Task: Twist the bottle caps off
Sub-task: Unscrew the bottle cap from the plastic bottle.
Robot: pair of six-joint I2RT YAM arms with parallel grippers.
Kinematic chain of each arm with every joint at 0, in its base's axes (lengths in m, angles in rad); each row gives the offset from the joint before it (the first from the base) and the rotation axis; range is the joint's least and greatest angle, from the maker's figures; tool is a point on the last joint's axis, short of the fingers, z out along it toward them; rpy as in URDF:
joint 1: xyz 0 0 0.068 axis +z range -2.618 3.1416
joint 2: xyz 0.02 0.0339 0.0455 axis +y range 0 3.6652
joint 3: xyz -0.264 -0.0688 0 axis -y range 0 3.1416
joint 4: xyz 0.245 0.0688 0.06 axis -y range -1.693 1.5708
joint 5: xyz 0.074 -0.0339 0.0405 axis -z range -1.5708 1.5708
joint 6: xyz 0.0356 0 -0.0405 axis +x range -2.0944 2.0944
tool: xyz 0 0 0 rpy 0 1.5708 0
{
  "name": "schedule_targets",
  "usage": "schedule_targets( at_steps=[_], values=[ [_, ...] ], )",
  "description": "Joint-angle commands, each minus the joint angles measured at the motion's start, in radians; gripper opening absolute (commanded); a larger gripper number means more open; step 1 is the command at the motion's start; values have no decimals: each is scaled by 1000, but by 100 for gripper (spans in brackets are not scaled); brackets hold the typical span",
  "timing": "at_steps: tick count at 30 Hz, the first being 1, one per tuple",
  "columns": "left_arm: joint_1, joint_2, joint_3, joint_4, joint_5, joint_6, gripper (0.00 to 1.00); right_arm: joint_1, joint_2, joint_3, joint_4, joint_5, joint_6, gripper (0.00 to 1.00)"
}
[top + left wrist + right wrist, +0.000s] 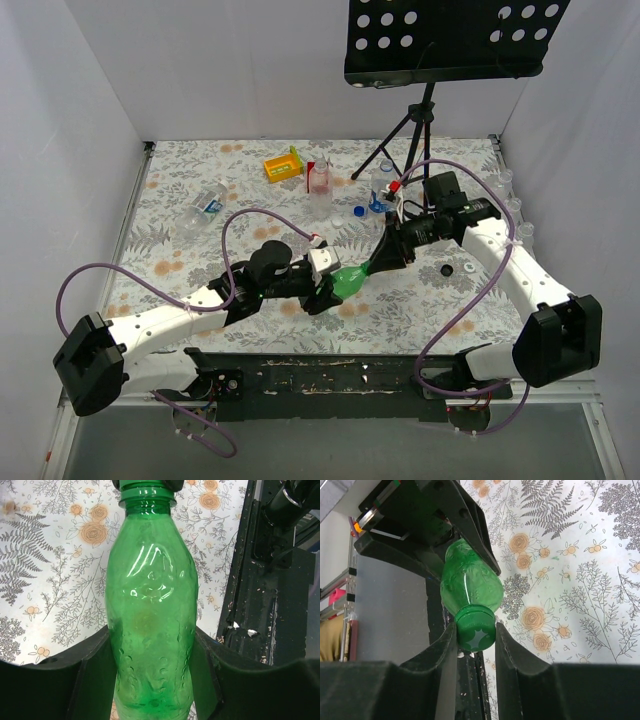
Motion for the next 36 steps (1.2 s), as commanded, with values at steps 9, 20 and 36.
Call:
schedule_targets(
  at_steps=[9,20,36],
  values=[
    [111,-98,-75,118,341,-70,4,115,7,132,-348,-62,-619,8],
    [278,-5,-29,141,822,-199,5,238,-78,106,-168,280,-843,7],
    [249,15,63,-184,381,84,4,83,-130,69,33,111,-363,88]
  ],
)
